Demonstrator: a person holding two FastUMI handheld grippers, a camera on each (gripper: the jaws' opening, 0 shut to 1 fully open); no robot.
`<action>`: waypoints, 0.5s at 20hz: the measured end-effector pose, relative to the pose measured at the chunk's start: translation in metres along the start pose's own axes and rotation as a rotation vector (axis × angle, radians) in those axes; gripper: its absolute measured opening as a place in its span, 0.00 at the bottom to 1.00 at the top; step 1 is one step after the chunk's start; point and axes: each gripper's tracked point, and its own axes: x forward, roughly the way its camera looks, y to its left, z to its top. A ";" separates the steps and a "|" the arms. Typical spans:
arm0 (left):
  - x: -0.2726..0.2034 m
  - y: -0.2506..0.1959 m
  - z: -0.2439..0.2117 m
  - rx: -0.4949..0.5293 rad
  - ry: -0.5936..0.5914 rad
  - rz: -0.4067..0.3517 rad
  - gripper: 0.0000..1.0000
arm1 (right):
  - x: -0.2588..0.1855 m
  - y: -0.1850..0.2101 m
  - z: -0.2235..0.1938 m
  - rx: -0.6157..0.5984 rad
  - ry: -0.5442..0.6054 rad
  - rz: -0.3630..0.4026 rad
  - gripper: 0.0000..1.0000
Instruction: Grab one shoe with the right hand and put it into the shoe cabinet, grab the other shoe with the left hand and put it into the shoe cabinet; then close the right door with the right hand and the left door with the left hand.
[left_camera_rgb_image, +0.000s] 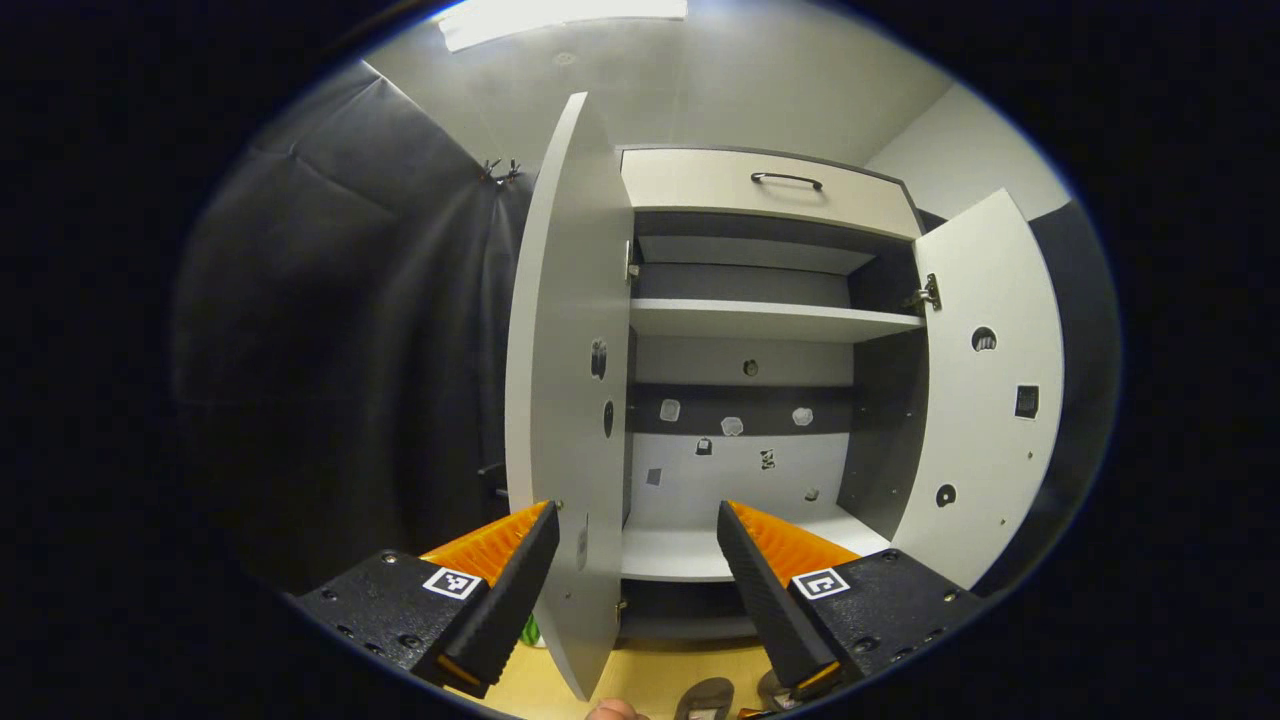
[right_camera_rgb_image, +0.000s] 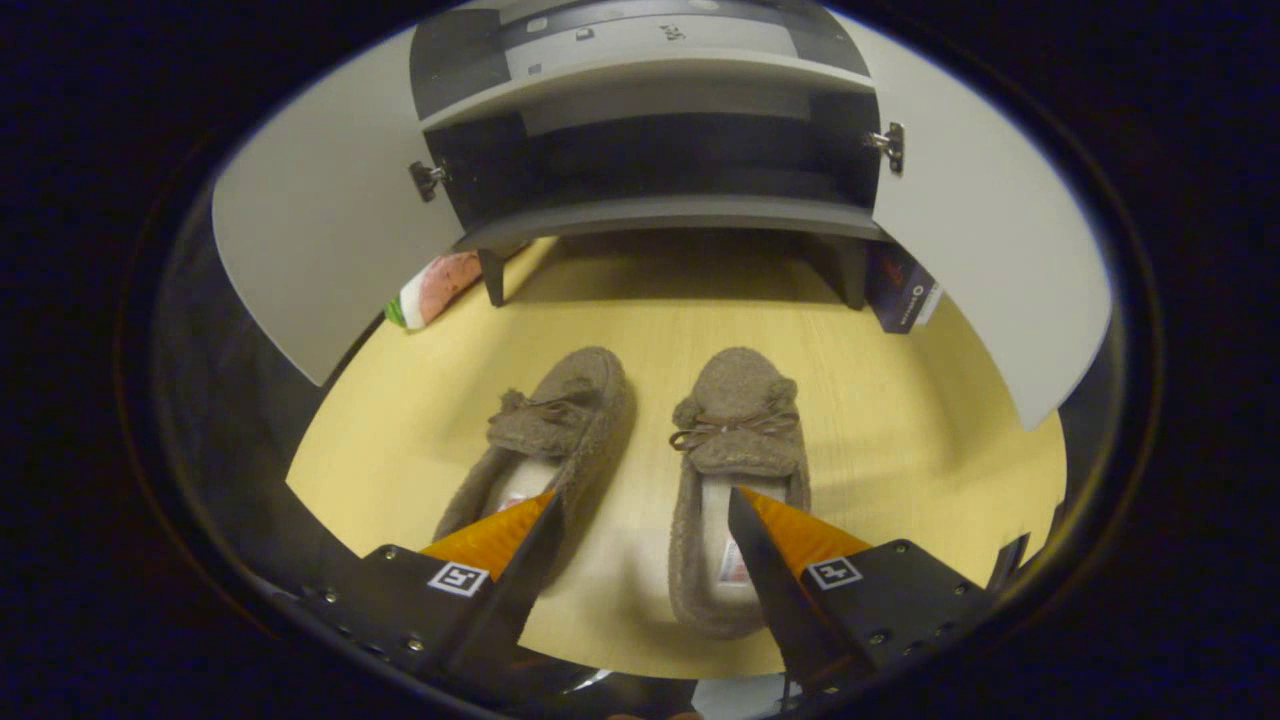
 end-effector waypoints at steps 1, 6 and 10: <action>0.000 0.000 -0.001 0.000 0.003 -0.003 0.97 | 0.009 -0.003 0.001 0.001 0.003 -0.009 1.00; -0.005 0.005 -0.009 0.010 0.029 0.009 0.97 | 0.047 -0.015 0.012 -0.014 0.012 -0.062 0.98; -0.006 0.015 -0.014 0.028 0.049 0.042 0.97 | 0.062 -0.037 0.012 -0.059 0.020 -0.157 0.66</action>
